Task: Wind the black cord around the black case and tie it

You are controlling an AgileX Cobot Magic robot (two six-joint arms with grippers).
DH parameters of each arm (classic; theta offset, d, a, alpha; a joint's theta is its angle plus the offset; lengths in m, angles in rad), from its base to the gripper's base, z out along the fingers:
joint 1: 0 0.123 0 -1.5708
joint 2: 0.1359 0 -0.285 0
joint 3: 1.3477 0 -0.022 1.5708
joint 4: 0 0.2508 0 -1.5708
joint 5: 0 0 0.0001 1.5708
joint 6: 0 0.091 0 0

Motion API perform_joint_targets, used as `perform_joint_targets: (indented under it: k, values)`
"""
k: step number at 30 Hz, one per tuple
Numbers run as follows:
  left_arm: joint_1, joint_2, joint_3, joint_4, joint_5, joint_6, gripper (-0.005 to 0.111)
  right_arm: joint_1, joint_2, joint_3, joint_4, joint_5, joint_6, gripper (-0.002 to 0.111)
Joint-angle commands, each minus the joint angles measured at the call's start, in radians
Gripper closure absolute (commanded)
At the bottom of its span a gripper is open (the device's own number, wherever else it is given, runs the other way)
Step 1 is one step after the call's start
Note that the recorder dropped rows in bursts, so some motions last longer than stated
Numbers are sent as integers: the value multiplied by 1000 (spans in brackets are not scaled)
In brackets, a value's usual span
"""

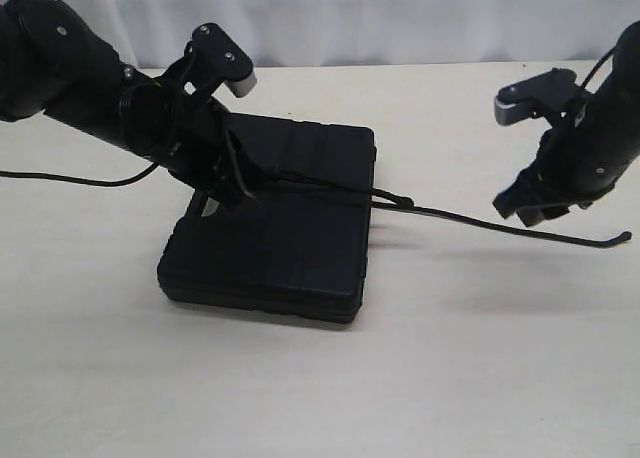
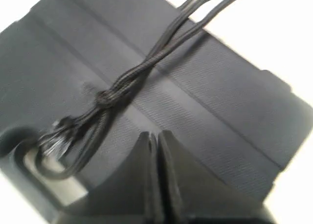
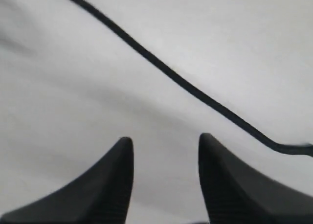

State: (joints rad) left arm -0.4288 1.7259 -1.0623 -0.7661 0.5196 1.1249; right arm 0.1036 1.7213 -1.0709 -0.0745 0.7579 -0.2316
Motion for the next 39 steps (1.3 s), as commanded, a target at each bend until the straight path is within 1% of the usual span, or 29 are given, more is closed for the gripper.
perform_joint_targets:
  k: [1,4,9,15,18,23,24,26,27,29,30,32,34,35,39]
  values:
    - [3,-7,3,-88,43,103,107,-8,48,1,-180,-10,-40,64]
    - [3,-7,3,-88,48,107,107,-8,89,1,-233,-64,-34,64]
    - [3,-7,3,-88,44,109,107,-8,174,-34,-233,-146,-15,64]
    - [3,-7,3,-88,34,120,107,-8,279,-128,-233,-63,-47,64]
    - [3,-7,3,-88,19,120,107,-8,312,-134,-231,-63,-100,64]
    - [3,-7,3,-88,19,120,107,-8,346,-134,-231,-47,-128,64]
    - [3,-7,3,-88,19,120,107,-8,346,-134,-224,-45,-128,65]
    - [3,-7,3,-88,21,120,107,-8,346,-134,-207,-29,-128,74]
    - [3,-7,3,-88,21,120,107,-8,346,-134,-186,-13,-135,84]
    - [3,-7,3,-88,21,120,107,-8,346,-134,-147,36,-172,100]
    - [3,-7,3,-88,21,120,107,-8,346,-134,-118,63,-194,104]
    - [3,-7,3,-88,21,120,107,-8,346,-137,-39,105,-234,104]
    - [3,-7,3,-88,23,120,107,-8,346,-139,130,164,-308,104]
    - [3,-7,3,-90,28,120,107,-8,346,-141,229,200,-310,104]
    - [3,-7,3,-90,72,120,107,-8,346,-203,454,282,-272,104]
